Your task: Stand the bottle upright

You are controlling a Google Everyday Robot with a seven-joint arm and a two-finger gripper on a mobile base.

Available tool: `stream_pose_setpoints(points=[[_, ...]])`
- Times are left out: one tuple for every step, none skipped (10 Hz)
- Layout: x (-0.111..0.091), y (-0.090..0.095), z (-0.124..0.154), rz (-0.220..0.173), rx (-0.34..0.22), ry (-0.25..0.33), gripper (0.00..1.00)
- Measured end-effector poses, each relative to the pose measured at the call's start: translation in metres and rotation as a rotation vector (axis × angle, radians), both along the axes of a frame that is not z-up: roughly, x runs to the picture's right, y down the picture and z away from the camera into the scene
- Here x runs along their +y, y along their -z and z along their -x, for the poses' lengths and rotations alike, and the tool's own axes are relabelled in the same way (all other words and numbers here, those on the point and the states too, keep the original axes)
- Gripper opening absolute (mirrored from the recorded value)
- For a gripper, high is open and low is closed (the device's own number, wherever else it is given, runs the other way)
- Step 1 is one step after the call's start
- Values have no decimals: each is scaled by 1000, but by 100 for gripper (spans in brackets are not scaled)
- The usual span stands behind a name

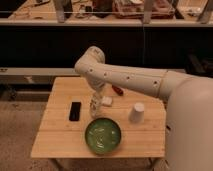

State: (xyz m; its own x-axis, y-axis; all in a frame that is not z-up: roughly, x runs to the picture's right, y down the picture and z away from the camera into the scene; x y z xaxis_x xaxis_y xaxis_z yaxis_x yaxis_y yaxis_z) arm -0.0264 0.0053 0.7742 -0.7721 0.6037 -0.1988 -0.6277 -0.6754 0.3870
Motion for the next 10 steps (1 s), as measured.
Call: stream_pose_setpoints(points=[[1, -2, 2, -5, 1, -3, 2], [2, -3, 4, -9, 1, -6, 2], [2, -5, 6, -16, 0, -12, 2], [1, -5, 8, -23, -3, -20, 2], [0, -5, 9, -27, -4, -25, 2], [-1, -5, 11, -31, -6, -27, 3], [-2, -4, 13, -35, -8, -27, 10], [-1, -4, 14, -34, -8, -26, 19], [-1, -4, 15, -34, -9, -25, 30], [0, -4, 15, -32, -9, -21, 39]])
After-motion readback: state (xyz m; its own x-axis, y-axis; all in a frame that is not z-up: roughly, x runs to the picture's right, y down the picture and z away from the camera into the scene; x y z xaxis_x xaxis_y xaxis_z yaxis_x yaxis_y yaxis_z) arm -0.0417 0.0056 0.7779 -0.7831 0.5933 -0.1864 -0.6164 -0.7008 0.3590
